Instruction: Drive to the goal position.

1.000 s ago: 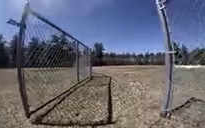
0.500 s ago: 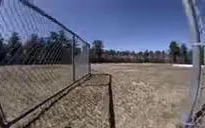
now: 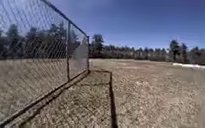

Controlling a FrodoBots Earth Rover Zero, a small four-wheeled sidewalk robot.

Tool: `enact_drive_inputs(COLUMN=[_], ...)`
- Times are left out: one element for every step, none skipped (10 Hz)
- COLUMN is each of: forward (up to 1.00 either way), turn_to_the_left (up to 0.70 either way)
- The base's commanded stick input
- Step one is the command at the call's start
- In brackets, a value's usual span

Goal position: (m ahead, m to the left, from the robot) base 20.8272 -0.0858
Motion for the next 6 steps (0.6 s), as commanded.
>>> enact_drive_inputs(forward=[0.7, 0.7, 0.7, 0.7, 0.7, 0.7], turn_to_the_left=[-0.04, -0.23, -0.26, -0.04, 0.0, 0.0])
